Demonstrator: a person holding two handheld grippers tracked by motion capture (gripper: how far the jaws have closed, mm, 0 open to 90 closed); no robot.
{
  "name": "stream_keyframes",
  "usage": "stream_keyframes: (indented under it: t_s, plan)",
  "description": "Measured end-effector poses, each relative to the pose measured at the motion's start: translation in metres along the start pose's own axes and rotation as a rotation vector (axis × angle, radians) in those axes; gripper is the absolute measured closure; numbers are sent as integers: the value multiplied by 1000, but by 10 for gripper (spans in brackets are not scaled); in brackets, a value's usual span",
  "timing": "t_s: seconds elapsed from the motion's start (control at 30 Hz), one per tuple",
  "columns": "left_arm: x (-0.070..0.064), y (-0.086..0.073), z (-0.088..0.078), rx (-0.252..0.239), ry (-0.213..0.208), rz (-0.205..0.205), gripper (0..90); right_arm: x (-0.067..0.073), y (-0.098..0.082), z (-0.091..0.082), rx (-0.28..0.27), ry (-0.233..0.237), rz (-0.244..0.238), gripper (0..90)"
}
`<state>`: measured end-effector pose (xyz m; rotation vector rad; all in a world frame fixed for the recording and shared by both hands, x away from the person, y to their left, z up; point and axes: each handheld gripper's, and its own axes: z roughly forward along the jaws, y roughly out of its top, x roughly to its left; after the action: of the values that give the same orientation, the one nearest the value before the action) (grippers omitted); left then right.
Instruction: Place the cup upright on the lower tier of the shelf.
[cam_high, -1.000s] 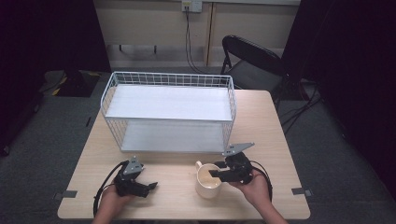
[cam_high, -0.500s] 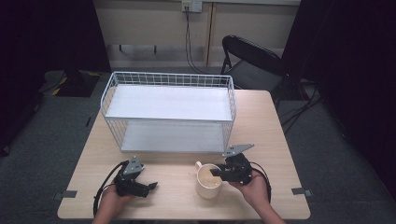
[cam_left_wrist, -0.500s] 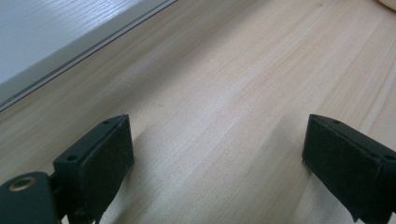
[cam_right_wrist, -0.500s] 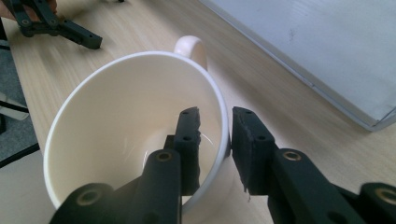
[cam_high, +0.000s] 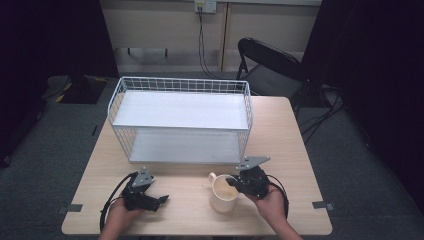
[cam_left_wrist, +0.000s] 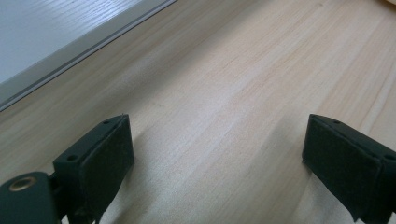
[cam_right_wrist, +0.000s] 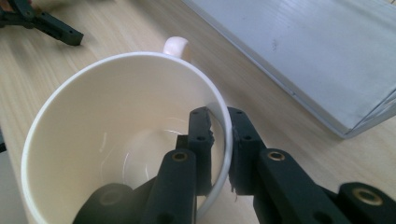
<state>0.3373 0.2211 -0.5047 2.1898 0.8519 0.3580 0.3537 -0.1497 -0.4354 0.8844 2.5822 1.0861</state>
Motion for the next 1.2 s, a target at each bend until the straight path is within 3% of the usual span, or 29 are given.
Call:
stream_keyframes:
  t_s: [0.63,1.2]
  plan:
    - [0,0,0,0,0,0,83,-4,18,2,-71,-62,64,818]
    - [0,0,0,0,0,0,83,-1,30,7,-123,-133,70,818]
